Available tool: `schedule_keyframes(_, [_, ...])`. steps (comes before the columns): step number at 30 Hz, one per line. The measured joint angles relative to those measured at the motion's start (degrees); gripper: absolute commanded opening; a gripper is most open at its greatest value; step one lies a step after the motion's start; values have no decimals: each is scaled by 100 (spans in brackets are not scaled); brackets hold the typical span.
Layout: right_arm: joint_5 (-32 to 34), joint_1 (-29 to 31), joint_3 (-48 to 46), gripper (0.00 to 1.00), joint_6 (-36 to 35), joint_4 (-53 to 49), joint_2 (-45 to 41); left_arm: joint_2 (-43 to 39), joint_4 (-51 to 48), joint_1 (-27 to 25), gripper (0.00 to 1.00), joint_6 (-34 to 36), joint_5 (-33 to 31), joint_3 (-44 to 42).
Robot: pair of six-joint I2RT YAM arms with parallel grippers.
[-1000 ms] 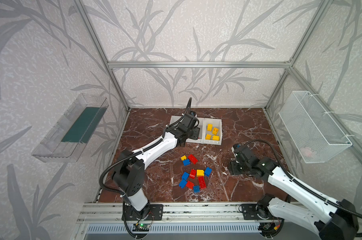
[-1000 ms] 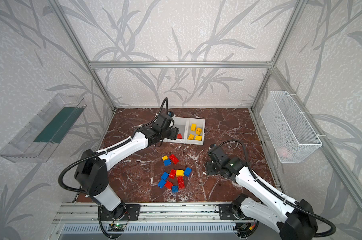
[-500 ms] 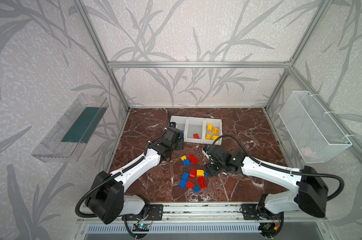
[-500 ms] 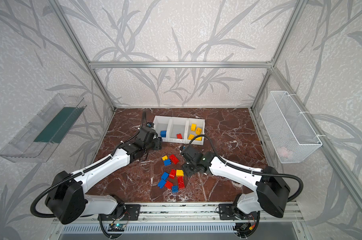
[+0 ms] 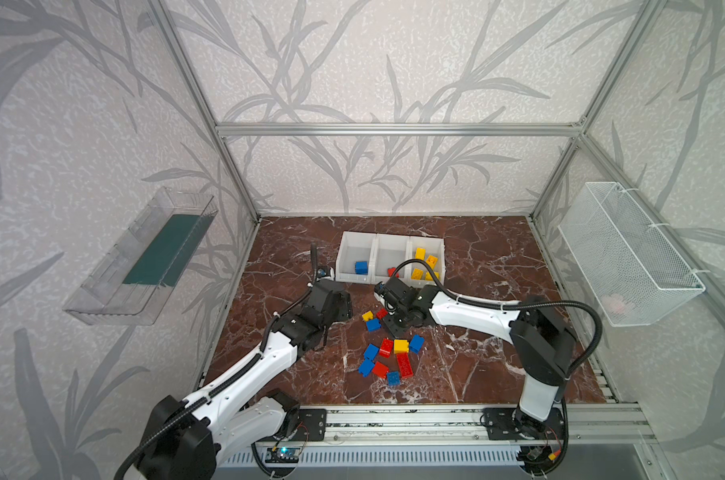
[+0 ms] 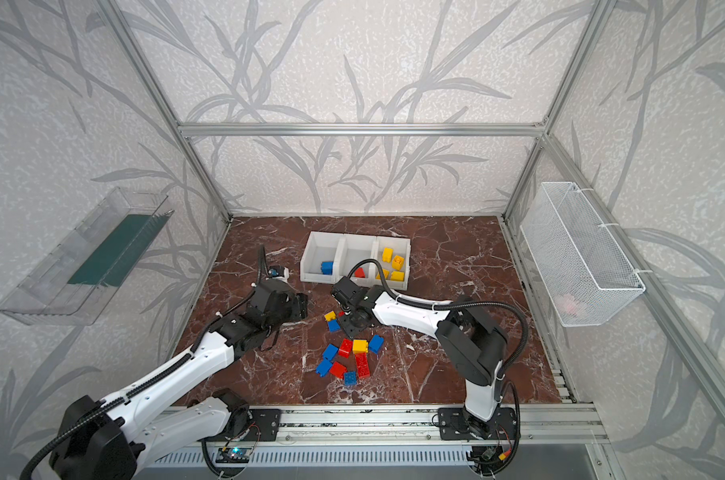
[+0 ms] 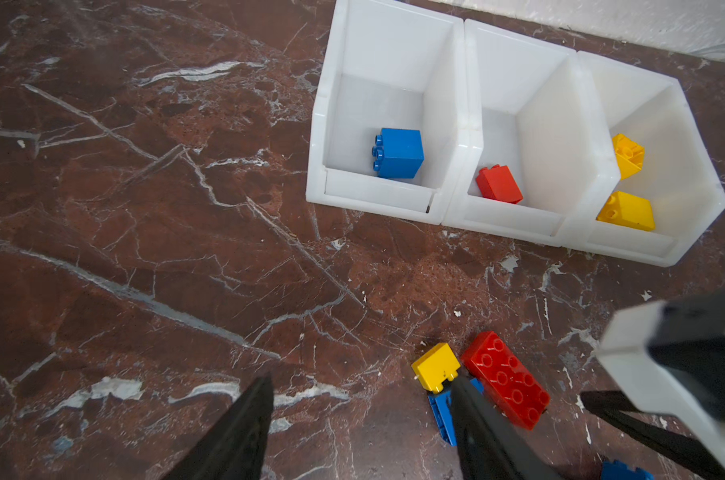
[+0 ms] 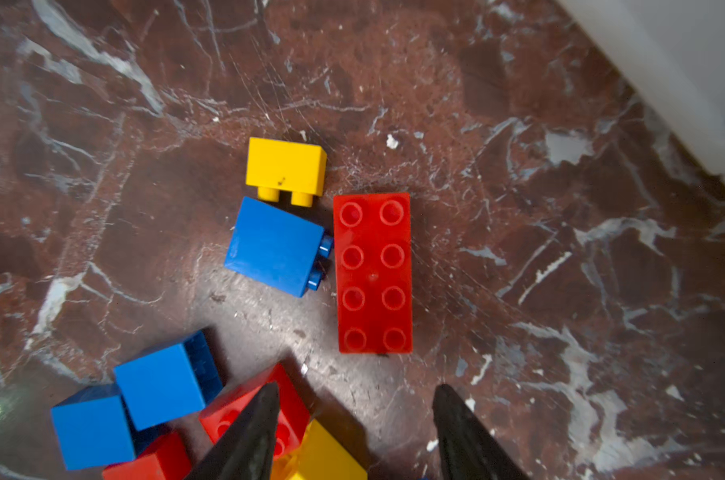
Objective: Sort the legos into containers by color
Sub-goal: 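Grasp the long red brick with the right gripper while the left arm withdraws, then carry the red brick with the right gripper into the middle compartment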
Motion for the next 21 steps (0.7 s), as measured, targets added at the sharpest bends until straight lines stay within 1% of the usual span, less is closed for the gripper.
schedule_keyframes(6, [26,0,393,50,11,-42,439,-544,-83,0,70,-153,-39,-411])
schedule_keyframes(8, [109,0,487,47,28,-46,529,-614,-96,0,70,-177,-46,-444])
schedule_keyframes(13, [310,0,551,43,83,-138,645,-649,-109,0,70,-177,-55,-448])
schedule_keyframes(21, [487,0,601,27,118,-243,800,-601,-107,2,70,-177,-48,-448])
